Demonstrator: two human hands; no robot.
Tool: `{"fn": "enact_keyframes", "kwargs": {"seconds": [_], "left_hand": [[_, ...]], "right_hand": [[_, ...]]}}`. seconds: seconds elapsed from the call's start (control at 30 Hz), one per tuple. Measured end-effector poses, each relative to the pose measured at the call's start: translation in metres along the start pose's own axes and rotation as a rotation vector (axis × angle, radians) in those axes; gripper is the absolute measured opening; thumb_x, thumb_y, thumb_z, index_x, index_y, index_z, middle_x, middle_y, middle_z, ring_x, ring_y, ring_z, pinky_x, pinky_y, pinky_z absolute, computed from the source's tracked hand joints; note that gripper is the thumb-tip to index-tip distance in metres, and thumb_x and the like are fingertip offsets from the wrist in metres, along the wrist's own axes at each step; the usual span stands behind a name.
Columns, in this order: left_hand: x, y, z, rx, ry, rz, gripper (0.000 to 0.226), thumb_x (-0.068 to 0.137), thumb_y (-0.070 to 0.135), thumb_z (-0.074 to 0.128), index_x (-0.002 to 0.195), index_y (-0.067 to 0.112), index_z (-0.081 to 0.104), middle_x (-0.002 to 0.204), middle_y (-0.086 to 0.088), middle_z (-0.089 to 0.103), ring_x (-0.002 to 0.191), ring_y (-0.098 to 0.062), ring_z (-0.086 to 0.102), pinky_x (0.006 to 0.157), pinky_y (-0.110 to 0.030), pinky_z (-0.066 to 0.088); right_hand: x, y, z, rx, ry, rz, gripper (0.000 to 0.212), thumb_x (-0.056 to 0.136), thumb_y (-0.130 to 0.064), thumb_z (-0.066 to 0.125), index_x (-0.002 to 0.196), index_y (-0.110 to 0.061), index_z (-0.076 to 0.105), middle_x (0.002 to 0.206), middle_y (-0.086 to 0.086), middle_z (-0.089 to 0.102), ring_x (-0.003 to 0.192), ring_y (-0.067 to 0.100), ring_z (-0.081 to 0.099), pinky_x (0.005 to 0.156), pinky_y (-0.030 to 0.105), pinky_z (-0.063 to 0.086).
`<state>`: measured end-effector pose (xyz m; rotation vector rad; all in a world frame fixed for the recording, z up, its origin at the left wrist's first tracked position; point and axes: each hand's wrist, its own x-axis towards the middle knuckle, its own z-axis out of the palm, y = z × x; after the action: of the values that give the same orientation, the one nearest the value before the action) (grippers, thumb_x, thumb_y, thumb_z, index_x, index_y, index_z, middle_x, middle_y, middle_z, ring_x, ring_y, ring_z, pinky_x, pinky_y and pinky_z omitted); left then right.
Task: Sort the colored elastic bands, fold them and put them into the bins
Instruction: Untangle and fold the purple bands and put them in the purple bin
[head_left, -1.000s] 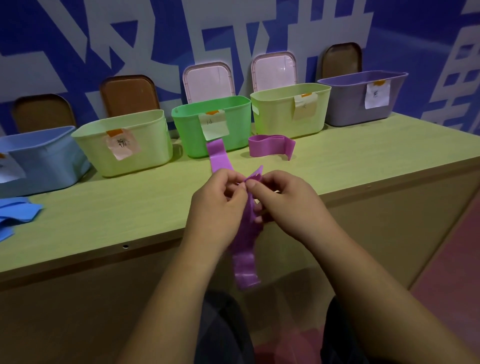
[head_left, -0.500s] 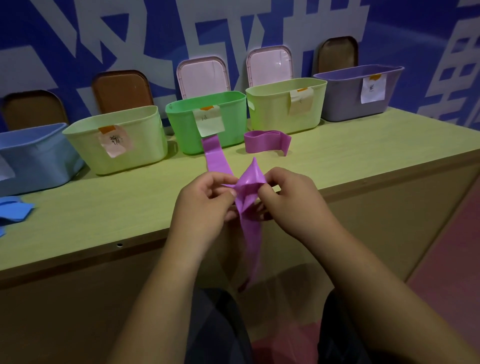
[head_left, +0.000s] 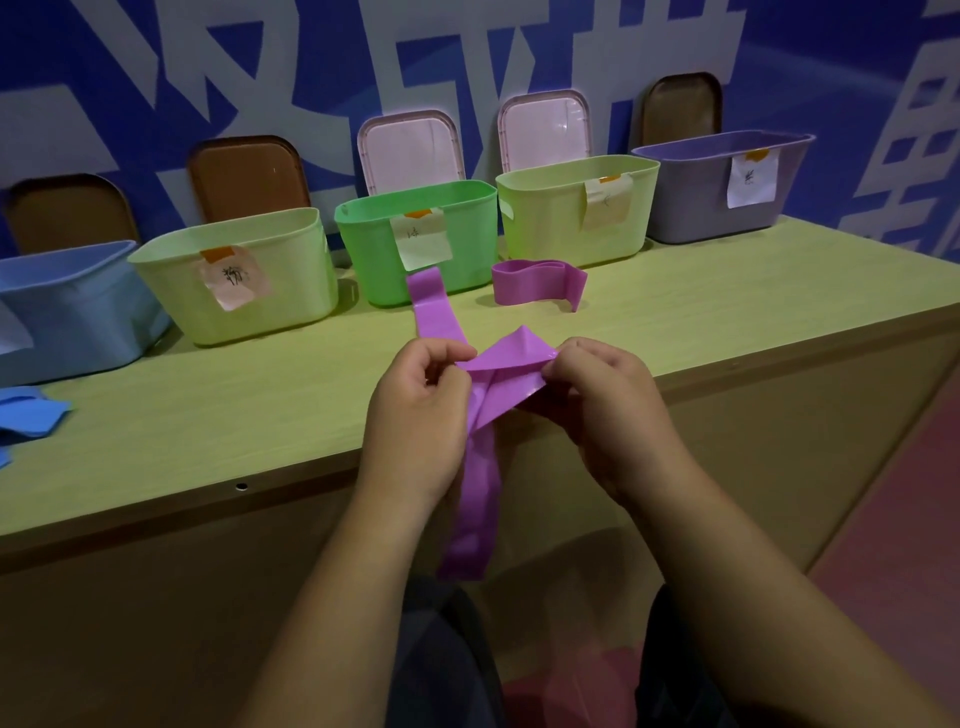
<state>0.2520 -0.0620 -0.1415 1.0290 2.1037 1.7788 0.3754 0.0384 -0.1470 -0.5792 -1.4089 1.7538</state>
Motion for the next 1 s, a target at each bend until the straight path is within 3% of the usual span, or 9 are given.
{"fn": "enact_keyframes", "kwargs": {"seconds": [0.1,0.17,0.23,0.37,0.53,0.63,0.73,0.83,1.0], "left_hand": [[-0.002,-0.001,0.003,0.077,0.034,0.022,0.023,0.105,0.014,0.056,0.110,0.033,0.069,0.109,0.011,0.070,0.095,-0.009,0.069,0.073,-0.030,0.059],[-0.002,-0.002,0.004,0.140,0.046,0.051,0.026,0.106,0.014,0.054,0.116,0.032,0.069,0.118,0.011,0.067,0.107,-0.011,0.068,0.090,-0.038,0.062],[-0.002,-0.004,0.002,0.263,0.066,0.119,0.030,0.108,0.011,0.052,0.126,0.028,0.068,0.125,0.010,0.060,0.115,-0.010,0.063,0.100,-0.029,0.055],[-0.003,-0.006,-0.003,0.541,0.091,0.279,0.040,0.109,0.005,0.049,0.147,0.014,0.060,0.132,0.000,0.051,0.107,-0.006,0.049,0.093,-0.019,0.038],[0.005,-0.008,-0.013,0.606,0.053,0.188,0.035,0.108,0.006,0.049,0.139,0.018,0.059,0.123,-0.003,0.066,0.104,-0.019,0.061,0.083,-0.027,0.045],[0.007,-0.013,-0.015,0.350,-0.010,0.070,0.018,0.113,0.025,0.045,0.122,0.026,0.060,0.109,0.003,0.070,0.093,-0.011,0.064,0.070,-0.028,0.044],[0.008,-0.017,-0.015,0.004,-0.045,-0.032,0.016,0.109,0.033,0.050,0.104,0.033,0.066,0.096,-0.001,0.073,0.087,-0.018,0.067,0.078,-0.040,0.048],[0.005,-0.013,-0.013,-0.341,-0.079,-0.101,0.026,0.109,0.023,0.051,0.093,0.027,0.072,0.092,-0.004,0.071,0.089,-0.020,0.064,0.085,-0.044,0.045],[-0.001,-0.003,-0.008,-0.634,-0.190,-0.116,0.027,0.113,0.012,0.040,0.100,0.013,0.064,0.092,-0.009,0.068,0.087,-0.017,0.068,0.080,-0.031,0.056]], "right_hand": [[0.000,0.008,0.003,0.147,-0.023,0.009,0.029,0.088,-0.008,0.066,0.061,-0.018,0.061,0.065,0.001,0.057,0.071,0.017,0.057,0.076,0.035,0.050],[0.000,0.012,0.002,0.142,-0.019,-0.013,0.020,0.084,-0.013,0.068,0.067,-0.015,0.058,0.067,0.002,0.055,0.072,0.017,0.053,0.073,0.033,0.046],[0.001,0.014,0.000,0.116,-0.021,-0.034,0.024,0.087,-0.011,0.070,0.068,-0.015,0.056,0.071,0.005,0.053,0.073,0.018,0.052,0.073,0.034,0.044],[-0.001,0.016,-0.002,-0.067,0.007,-0.105,0.028,0.086,-0.013,0.075,0.064,-0.016,0.057,0.074,0.010,0.053,0.076,0.018,0.051,0.072,0.036,0.043],[-0.005,0.021,-0.008,-0.613,0.051,-0.316,0.020,0.087,-0.017,0.072,0.077,-0.012,0.056,0.072,0.005,0.059,0.070,0.020,0.055,0.061,0.038,0.045],[-0.006,0.022,-0.010,-0.586,0.014,-0.296,0.024,0.087,-0.020,0.073,0.077,-0.014,0.051,0.069,-0.003,0.053,0.064,0.011,0.046,0.057,0.024,0.038],[-0.006,0.023,-0.012,-0.432,-0.043,-0.268,0.027,0.092,-0.013,0.076,0.081,-0.010,0.051,0.073,0.004,0.052,0.068,0.012,0.046,0.062,0.030,0.040],[-0.007,0.020,-0.013,-0.277,-0.088,-0.291,0.032,0.093,-0.016,0.082,0.084,-0.006,0.052,0.077,0.016,0.051,0.071,0.022,0.049,0.064,0.037,0.044],[-0.006,0.017,-0.009,-0.049,-0.089,-0.308,0.045,0.080,-0.032,0.086,0.079,-0.011,0.045,0.081,0.010,0.042,0.074,0.025,0.037,0.061,0.032,0.037]]}}
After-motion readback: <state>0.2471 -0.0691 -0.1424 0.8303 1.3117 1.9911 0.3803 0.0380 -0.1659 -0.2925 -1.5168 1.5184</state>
